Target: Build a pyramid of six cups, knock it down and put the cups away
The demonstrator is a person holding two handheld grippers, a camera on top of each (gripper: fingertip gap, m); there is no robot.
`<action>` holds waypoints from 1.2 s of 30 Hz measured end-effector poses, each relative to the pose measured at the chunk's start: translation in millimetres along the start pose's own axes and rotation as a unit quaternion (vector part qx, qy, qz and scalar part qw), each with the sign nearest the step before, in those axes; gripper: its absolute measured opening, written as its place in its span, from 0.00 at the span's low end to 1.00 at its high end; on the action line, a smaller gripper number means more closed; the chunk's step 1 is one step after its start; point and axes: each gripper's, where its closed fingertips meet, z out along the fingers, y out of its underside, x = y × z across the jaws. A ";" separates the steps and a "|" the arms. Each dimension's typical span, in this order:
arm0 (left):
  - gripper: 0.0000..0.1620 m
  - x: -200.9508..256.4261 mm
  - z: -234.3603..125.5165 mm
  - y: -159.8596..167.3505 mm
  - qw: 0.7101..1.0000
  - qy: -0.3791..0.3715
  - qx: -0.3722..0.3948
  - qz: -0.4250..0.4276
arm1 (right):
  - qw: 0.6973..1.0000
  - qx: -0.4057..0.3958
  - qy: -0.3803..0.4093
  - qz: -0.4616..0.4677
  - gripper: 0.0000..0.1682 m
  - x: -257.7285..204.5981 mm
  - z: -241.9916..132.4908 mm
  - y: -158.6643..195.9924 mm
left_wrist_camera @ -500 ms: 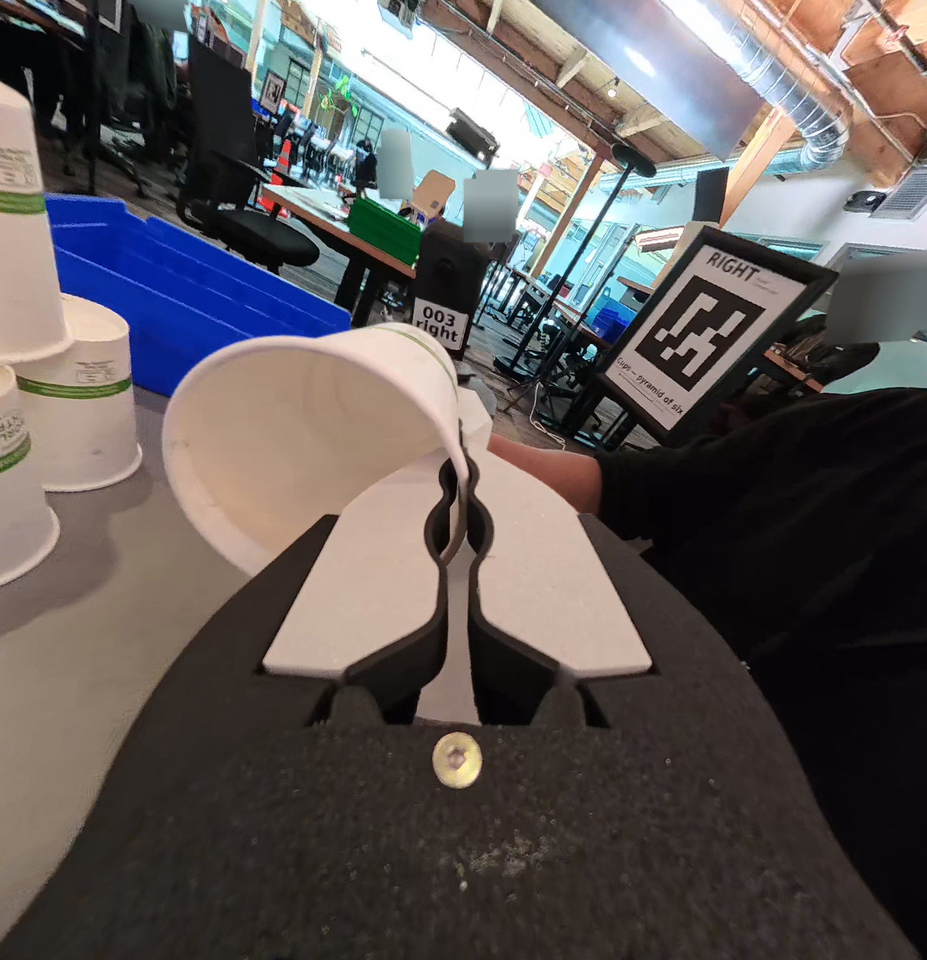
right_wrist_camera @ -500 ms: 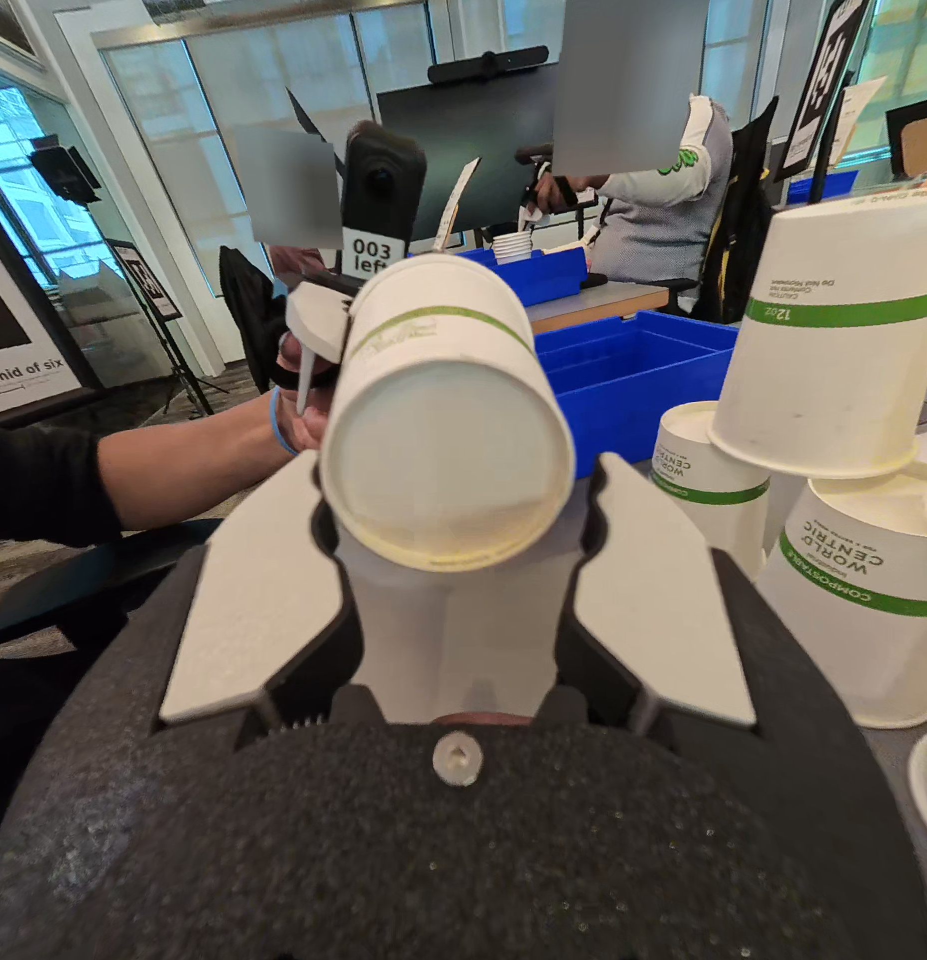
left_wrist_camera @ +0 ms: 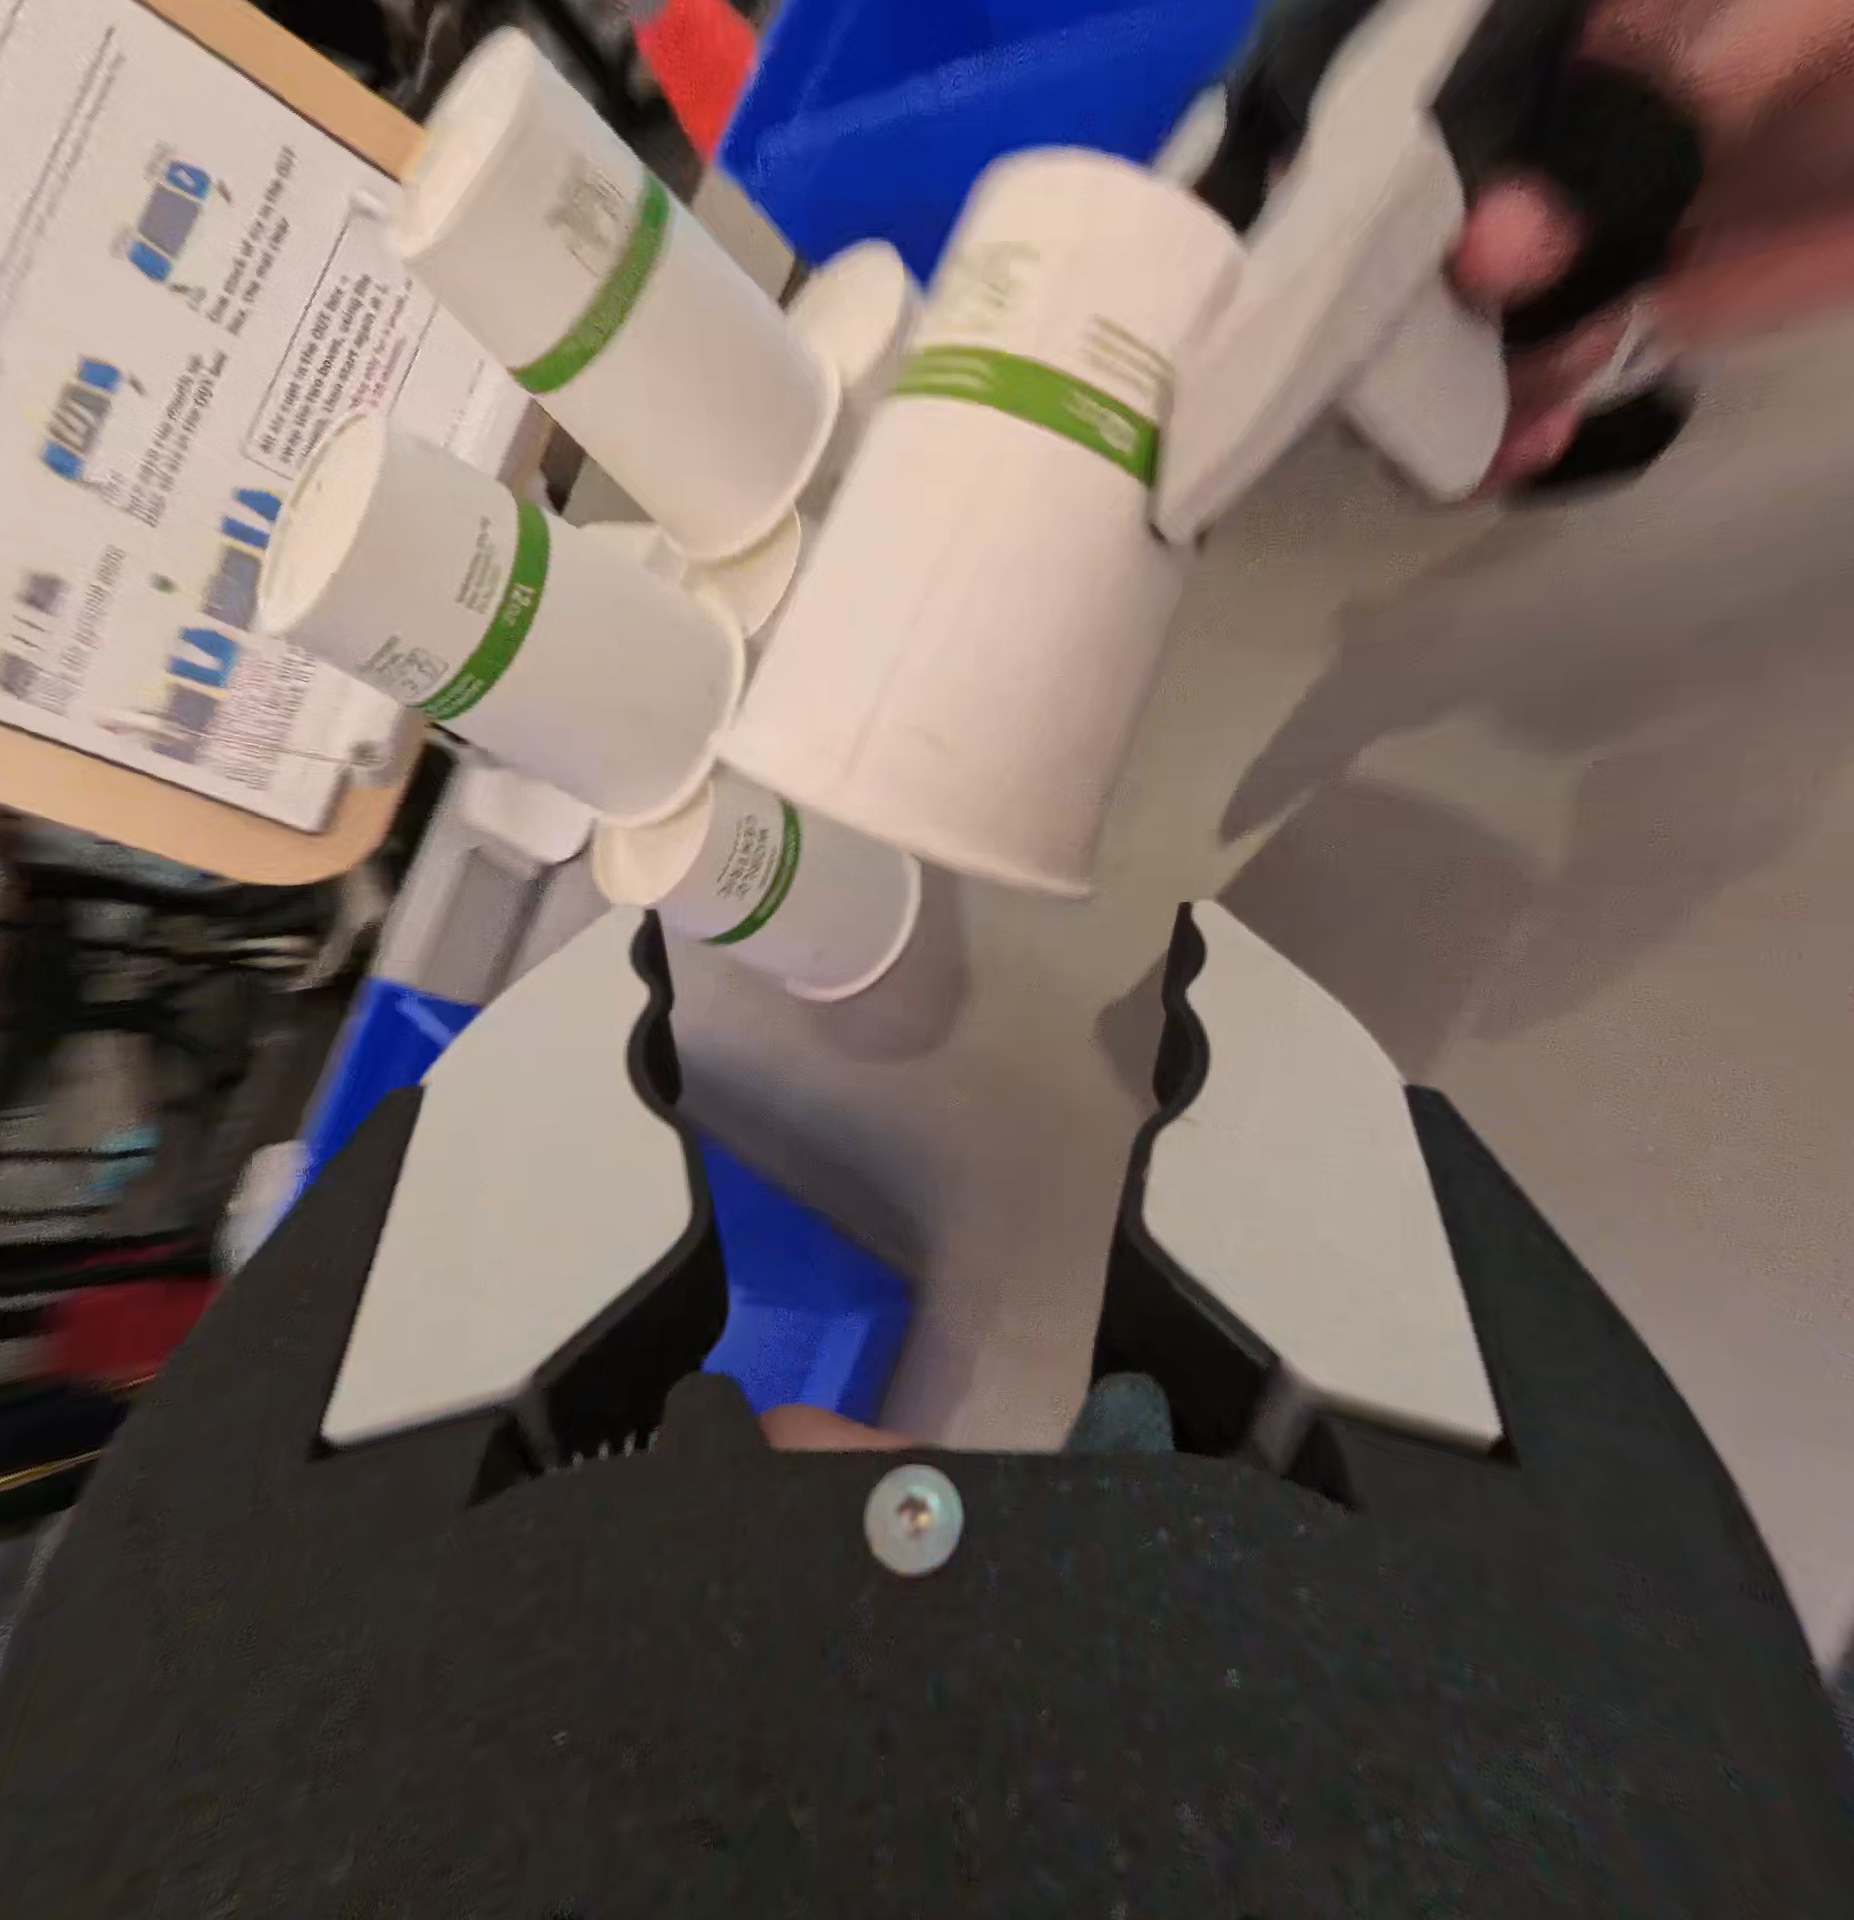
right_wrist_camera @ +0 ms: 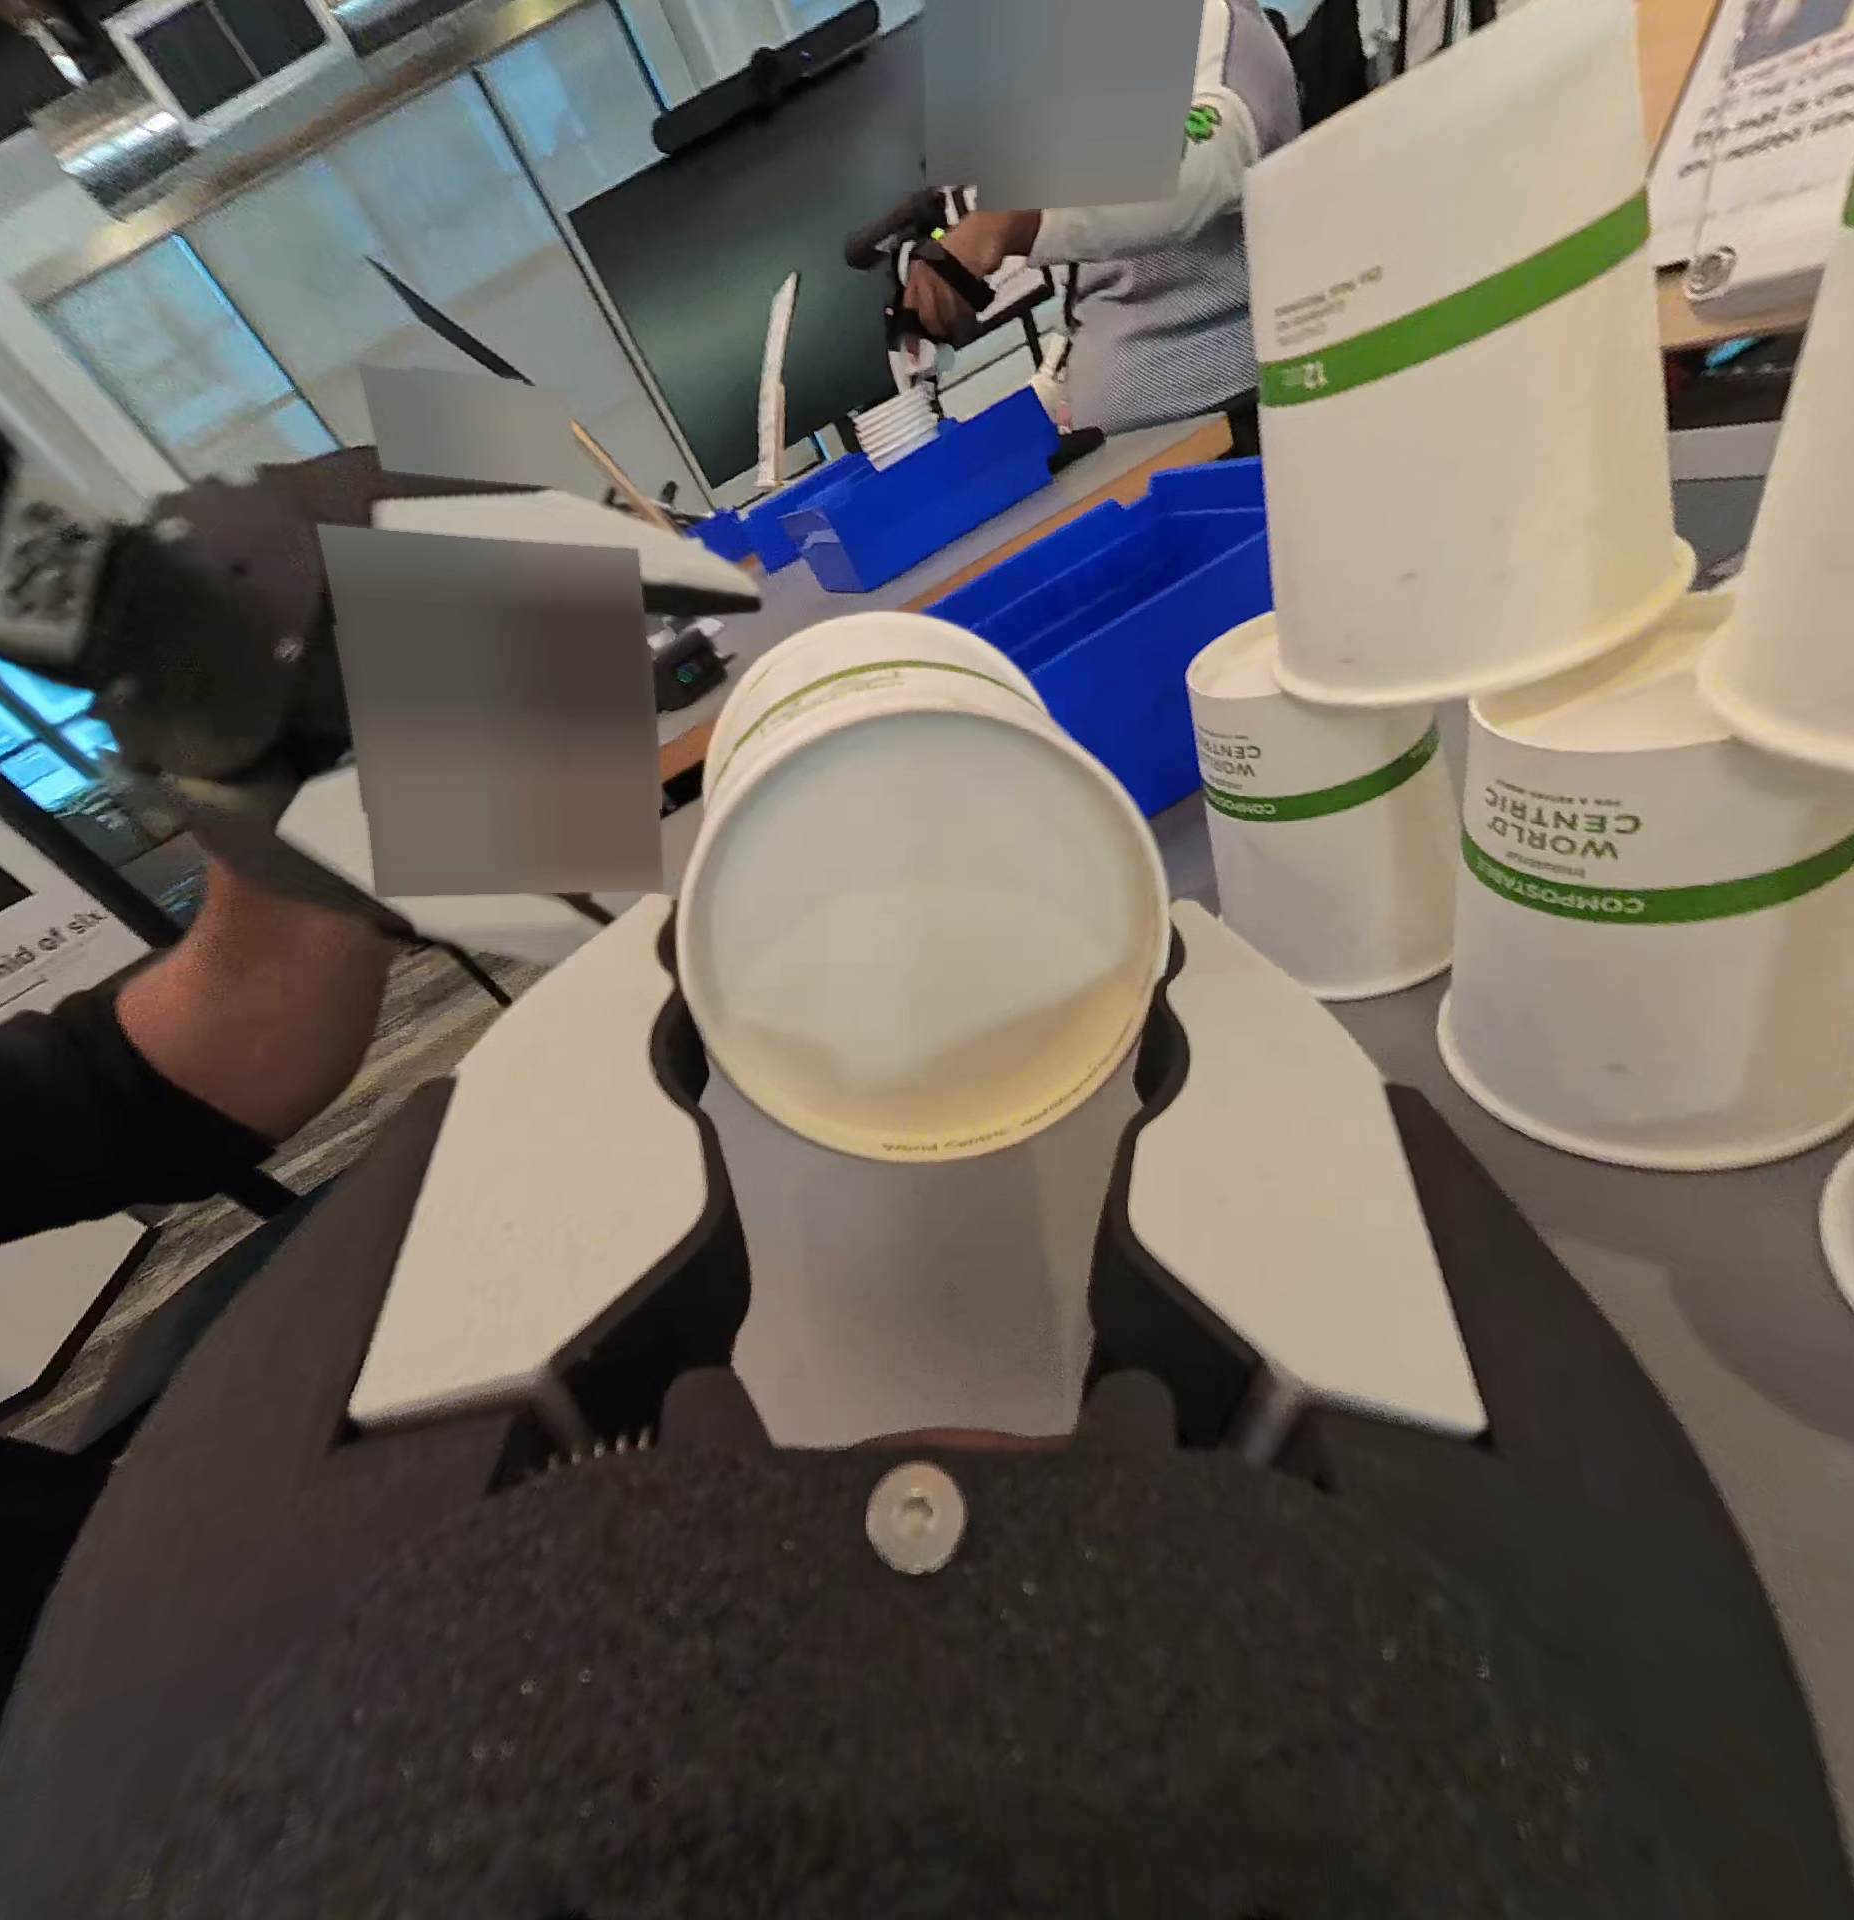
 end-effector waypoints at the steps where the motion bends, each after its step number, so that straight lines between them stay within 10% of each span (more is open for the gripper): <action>1: 0.55 4.9 5.3 0.7 0.999 -0.016 -0.030 0.042 | 1.000 -0.004 0.009 0.002 0.49 2.2 1.2 0.9; 22: 0.60 14.4 97.6 -15.5 0.981 -0.016 -0.128 0.144 | 0.999 -0.015 0.026 0.038 0.46 11.7 -3.9 5.3; 28: 0.59 -43.6 80.9 -36.5 0.992 -0.112 0.009 -0.053 | 0.988 0.071 0.138 -0.025 0.56 25.1 -63.2 -16.1; 36: 0.60 -125.8 56.0 -127.9 0.895 -0.184 0.240 -0.327 | 0.989 0.024 0.138 -0.041 0.54 3.4 -68.6 51.4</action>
